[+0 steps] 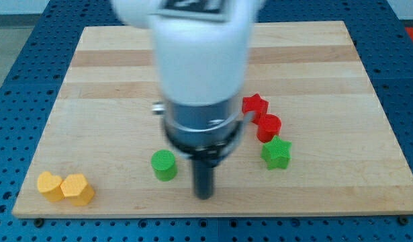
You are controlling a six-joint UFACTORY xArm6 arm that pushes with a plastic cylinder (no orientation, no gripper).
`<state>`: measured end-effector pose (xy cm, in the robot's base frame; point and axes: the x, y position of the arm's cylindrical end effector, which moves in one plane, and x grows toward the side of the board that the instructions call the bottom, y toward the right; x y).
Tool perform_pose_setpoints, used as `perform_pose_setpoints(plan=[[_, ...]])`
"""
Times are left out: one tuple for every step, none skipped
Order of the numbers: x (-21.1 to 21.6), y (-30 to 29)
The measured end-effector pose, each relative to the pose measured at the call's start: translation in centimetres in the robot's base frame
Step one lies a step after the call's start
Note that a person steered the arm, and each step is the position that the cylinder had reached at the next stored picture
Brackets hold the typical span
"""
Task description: Push the green circle to the left of the green star
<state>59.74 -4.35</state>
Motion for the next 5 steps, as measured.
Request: perform_pose_setpoints(plan=[[-0.1,-8.6],[-2.6,-9.4],[-4.9,-6.3],[-5.3,-2.3],[-5.3,-2.9]])
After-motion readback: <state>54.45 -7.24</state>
